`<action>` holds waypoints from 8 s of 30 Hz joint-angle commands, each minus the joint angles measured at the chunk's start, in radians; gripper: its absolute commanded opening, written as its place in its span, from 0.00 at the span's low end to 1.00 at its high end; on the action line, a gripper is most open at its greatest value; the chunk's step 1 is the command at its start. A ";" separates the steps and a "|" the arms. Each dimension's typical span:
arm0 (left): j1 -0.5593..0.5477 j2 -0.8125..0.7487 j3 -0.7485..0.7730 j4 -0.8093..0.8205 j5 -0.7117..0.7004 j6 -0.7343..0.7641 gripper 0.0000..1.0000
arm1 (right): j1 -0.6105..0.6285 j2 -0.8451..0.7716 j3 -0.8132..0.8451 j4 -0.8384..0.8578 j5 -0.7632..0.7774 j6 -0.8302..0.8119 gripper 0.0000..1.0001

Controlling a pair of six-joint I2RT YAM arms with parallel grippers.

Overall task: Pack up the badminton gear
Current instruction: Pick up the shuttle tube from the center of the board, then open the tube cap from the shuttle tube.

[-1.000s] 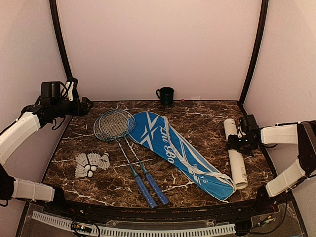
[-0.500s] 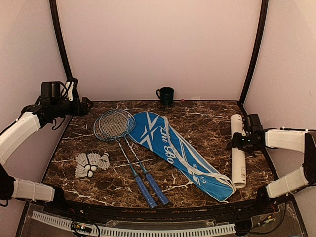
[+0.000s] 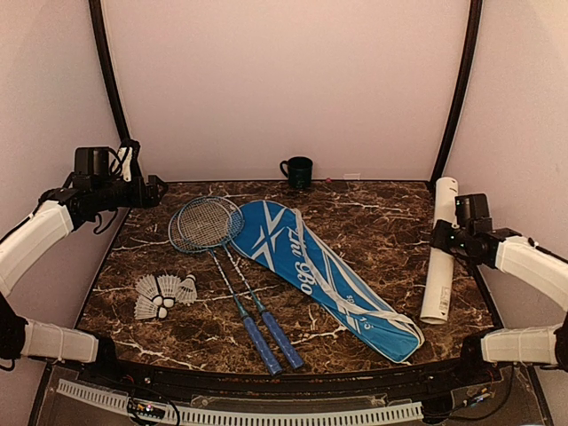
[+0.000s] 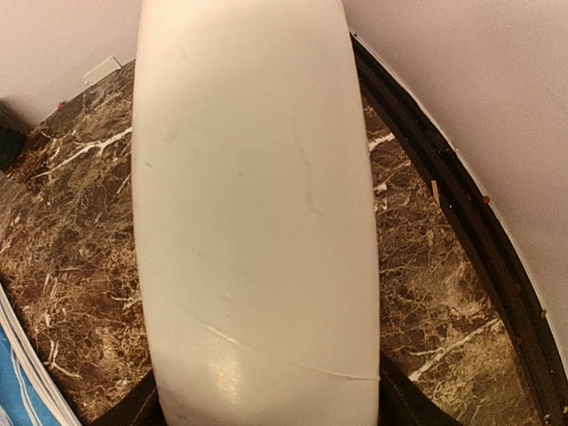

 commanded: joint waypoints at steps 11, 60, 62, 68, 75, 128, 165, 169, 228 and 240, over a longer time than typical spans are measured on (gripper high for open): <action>0.002 -0.006 -0.006 -0.013 0.011 0.007 0.99 | 0.004 -0.068 0.205 -0.030 -0.118 -0.063 0.59; -0.218 0.121 0.059 0.142 0.759 -0.130 0.99 | 0.915 0.459 0.369 0.432 -0.049 -0.597 0.58; -0.221 0.125 0.041 0.166 0.797 -0.168 0.99 | 0.928 0.473 0.377 0.430 -0.042 -0.598 0.59; -0.230 0.144 0.004 0.251 0.836 -0.270 0.99 | 0.946 0.497 0.396 0.415 -0.033 -0.603 0.59; -0.235 0.172 0.021 0.262 0.847 -0.352 0.99 | 0.964 0.511 0.406 0.402 -0.026 -0.621 0.60; -0.327 0.265 0.051 0.019 0.825 -0.249 0.52 | 1.027 0.618 0.608 0.259 -0.072 -0.651 1.00; -0.344 0.115 0.006 -0.012 0.471 -0.167 0.98 | 1.026 0.643 0.571 0.329 -0.017 -0.702 0.69; -0.344 0.036 -0.005 -0.031 0.375 -0.131 0.93 | 1.027 0.637 0.566 0.328 -0.015 -0.701 0.68; -0.352 0.153 -0.011 0.009 0.735 -0.177 0.09 | 1.027 0.658 0.562 0.322 0.019 -0.719 0.68; -0.352 0.149 0.024 -0.045 0.730 -0.162 0.04 | 1.027 0.648 0.549 0.312 0.018 -0.716 0.68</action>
